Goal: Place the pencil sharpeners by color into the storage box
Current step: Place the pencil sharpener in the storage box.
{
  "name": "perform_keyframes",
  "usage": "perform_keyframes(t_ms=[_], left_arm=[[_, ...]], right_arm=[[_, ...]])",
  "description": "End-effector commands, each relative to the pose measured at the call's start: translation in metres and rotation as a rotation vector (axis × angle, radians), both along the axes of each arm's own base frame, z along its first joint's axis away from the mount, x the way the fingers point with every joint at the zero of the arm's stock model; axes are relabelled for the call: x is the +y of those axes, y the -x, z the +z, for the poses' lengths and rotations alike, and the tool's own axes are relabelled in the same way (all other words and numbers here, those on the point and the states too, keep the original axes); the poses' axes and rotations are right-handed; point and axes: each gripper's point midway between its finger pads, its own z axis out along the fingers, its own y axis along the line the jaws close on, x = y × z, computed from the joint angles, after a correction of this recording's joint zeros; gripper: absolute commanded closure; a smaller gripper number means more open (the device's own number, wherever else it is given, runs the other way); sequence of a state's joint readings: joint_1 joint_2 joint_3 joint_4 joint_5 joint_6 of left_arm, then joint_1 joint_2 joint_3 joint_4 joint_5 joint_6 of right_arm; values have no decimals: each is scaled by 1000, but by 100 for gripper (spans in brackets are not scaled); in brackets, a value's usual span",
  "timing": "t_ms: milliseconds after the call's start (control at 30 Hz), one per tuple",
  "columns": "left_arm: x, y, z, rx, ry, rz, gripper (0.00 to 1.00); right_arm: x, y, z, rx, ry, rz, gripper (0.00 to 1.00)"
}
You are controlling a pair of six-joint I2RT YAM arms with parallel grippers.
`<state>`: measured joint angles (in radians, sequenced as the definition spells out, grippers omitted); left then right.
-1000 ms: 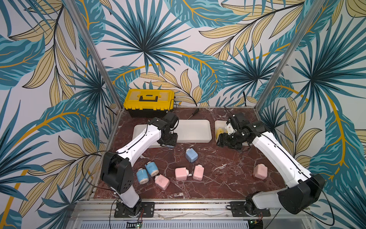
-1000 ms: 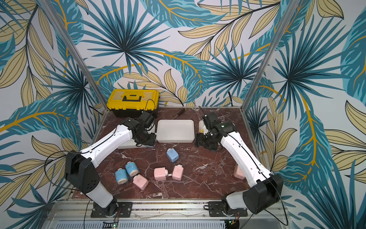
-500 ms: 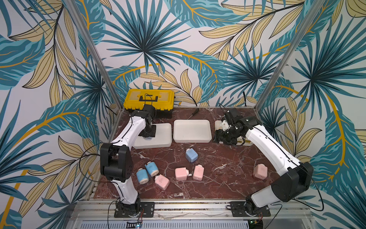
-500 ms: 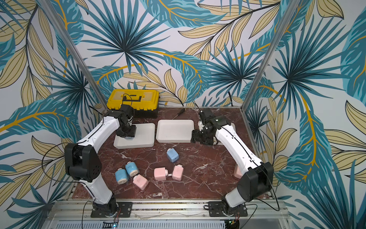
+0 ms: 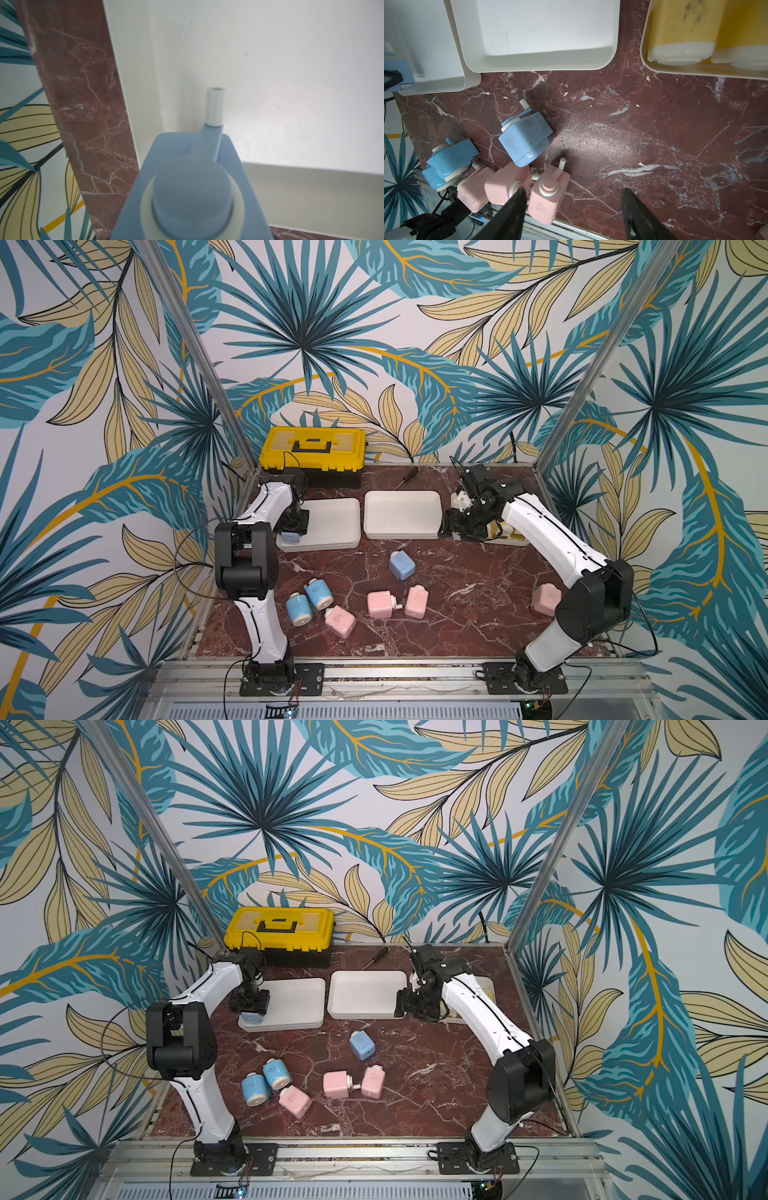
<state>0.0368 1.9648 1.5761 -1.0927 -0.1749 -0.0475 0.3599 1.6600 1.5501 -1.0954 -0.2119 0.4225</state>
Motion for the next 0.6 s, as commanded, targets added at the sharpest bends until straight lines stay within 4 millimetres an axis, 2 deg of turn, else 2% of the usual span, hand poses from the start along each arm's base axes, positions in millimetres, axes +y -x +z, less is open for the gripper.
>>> perform_keyframes(t_ms=[0,233,567], left_arm=[[4,-9,1,-11,41,4,57],[8,-9,-11,15,62,19,58],[11,-8,-14,24,52,20,58]], right_arm=[[6,-4,3,-4,-21,-6,27],[5,-4,0,-5,-20,-14,27],[5,-2,-3,0,-23,-18,26]])
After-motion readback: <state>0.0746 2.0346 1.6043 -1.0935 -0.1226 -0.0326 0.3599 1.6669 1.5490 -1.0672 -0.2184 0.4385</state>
